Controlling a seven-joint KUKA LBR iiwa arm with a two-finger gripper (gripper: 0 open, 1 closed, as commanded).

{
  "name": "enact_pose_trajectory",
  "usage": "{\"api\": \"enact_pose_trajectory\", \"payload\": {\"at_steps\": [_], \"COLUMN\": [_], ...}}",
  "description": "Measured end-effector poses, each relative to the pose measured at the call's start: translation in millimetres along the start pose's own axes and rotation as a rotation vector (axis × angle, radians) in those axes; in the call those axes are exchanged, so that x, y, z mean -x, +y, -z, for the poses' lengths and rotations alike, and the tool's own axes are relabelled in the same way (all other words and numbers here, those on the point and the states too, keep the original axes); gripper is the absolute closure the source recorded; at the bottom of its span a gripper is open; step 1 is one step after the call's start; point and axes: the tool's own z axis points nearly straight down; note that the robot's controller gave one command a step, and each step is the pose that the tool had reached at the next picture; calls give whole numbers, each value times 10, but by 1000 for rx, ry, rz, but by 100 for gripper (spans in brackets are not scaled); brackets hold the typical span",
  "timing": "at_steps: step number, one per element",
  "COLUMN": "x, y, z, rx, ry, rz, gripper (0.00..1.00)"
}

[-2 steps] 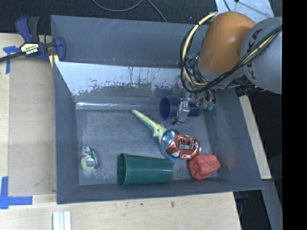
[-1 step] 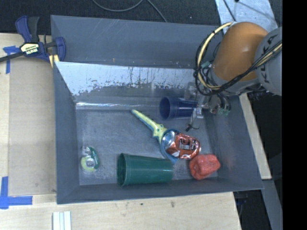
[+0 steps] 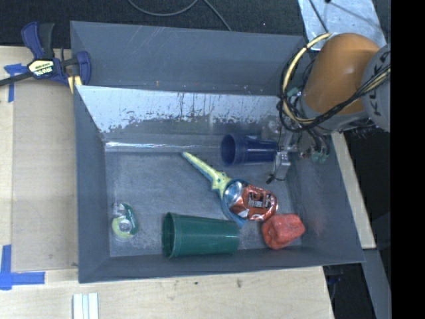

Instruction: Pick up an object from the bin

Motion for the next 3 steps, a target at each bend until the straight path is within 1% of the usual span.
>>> {"api": "enact_pose_trajectory", "payload": {"at_steps": [1, 2, 3], "x": [-57, -66, -249], "y": [300, 365, 572], "z": [-139, -170, -350], "rx": [2, 2, 1], "ry": [-5, -5, -21], "rz": [-3, -10, 48], "gripper": [0, 0, 0]}}
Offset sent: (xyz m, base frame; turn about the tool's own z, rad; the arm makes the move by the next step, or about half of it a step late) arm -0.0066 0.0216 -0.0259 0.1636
